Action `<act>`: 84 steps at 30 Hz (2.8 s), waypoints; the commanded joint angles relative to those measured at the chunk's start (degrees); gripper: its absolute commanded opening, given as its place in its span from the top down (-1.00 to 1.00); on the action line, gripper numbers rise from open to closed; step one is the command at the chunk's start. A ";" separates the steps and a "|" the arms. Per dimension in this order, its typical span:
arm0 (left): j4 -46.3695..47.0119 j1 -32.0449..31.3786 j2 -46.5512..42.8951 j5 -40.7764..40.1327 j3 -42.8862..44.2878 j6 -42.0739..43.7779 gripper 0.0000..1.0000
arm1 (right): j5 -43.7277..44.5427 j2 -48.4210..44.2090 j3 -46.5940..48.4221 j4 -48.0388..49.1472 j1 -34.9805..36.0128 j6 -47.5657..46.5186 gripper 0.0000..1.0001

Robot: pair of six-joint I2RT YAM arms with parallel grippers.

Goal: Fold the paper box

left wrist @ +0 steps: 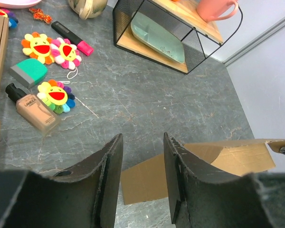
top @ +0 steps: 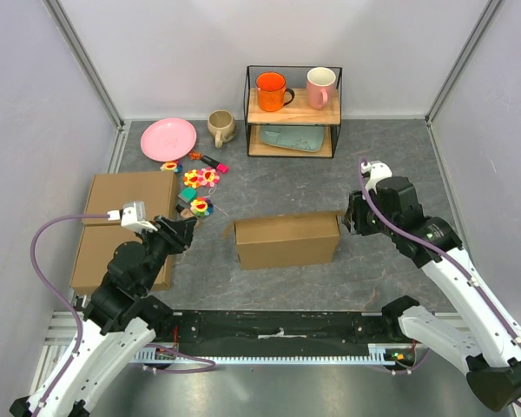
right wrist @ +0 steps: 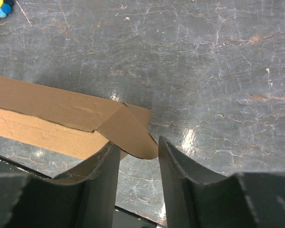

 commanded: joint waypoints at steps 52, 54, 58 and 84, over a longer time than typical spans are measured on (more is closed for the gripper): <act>7.70 -0.11 22.06 28.13 8.12 23.55 -0.03 | -5.06 -3.63 -2.83 4.61 0.96 3.14 0.88; 7.08 -0.11 22.85 28.31 8.56 24.07 0.03 | -5.06 -3.55 -2.75 4.52 1.04 3.05 0.88; 6.73 -0.11 23.65 28.57 9.09 24.16 0.13 | -5.33 -3.37 -2.83 4.61 1.05 3.23 0.88; 16.75 -0.11 23.91 32.00 3.21 1.67 0.96 | -6.03 -4.33 -3.18 4.96 1.57 6.21 0.96</act>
